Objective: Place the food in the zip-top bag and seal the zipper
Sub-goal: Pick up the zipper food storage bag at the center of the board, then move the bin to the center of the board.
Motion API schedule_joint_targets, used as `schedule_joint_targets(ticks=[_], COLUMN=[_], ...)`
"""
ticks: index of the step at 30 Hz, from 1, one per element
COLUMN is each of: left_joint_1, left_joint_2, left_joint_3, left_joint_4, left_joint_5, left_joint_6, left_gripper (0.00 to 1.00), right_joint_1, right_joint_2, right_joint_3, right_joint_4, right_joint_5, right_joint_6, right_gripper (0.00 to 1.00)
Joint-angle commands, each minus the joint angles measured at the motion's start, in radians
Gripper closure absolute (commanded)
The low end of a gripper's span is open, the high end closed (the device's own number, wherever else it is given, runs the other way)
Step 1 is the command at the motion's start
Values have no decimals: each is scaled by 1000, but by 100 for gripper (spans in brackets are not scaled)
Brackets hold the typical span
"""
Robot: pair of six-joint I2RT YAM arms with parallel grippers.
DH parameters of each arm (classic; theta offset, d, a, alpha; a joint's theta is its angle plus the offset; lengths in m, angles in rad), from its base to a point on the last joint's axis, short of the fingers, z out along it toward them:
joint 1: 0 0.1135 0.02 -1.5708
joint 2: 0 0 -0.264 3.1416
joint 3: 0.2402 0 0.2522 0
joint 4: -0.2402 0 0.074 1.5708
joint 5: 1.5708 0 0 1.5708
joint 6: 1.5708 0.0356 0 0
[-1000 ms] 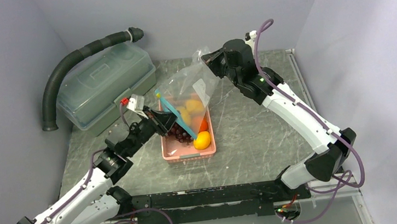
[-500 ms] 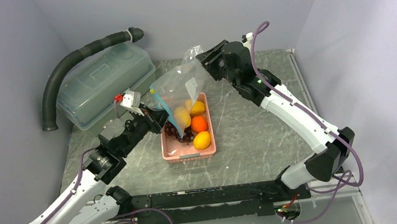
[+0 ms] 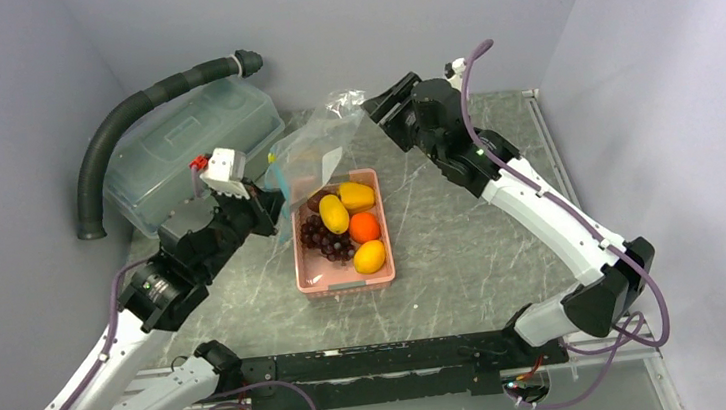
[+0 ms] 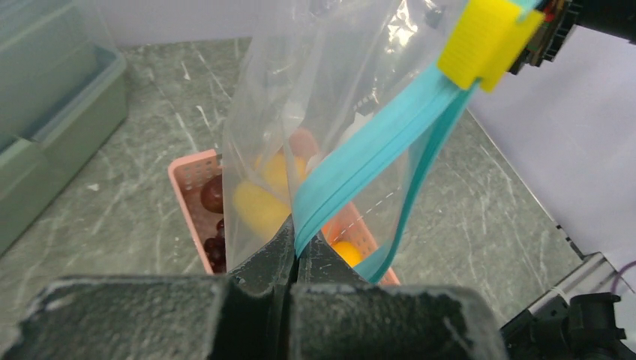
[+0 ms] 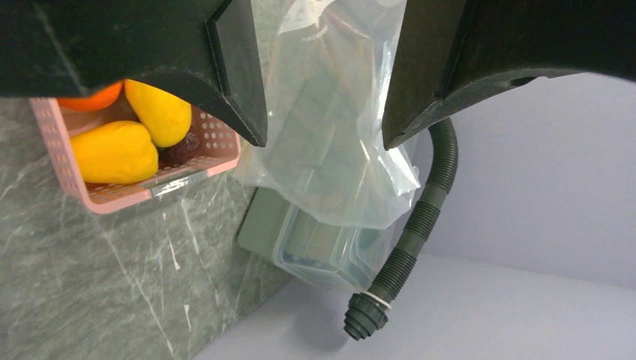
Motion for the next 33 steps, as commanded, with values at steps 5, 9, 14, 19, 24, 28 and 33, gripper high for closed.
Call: schedule_joint_targets(ticks=[5, 9, 14, 19, 24, 28, 33], left_joint_1=[2, 2, 2, 2, 2, 3, 3], left_joint_2=[38, 58, 75, 92, 120, 160, 174], left_joint_3=[182, 240, 296, 338, 378, 409, 408], left_joint_4=[-234, -319, -399, -478, -573, -647, -681], left_joint_5=[-91, -113, -140, -191, -231, -269, -310], left_joint_6=[88, 115, 135, 153, 152, 148, 132], left_gripper=[100, 100, 100, 100, 100, 100, 100], right_joint_1=[-19, -18, -18, -18, -13, 7, 38], right_joint_2=[-23, -31, -44, -29, -19, 1, 63], right_joint_3=[12, -8, -26, -51, -118, -186, -251], right_joint_4=[-50, -70, -100, -131, -140, -153, -167], right_joint_5=[-7, -8, -13, -51, -76, -76, -76], right_joint_6=[-174, -250, -358, -447, -495, -534, -565], right_gripper=[38, 38, 38, 39, 42, 45, 48])
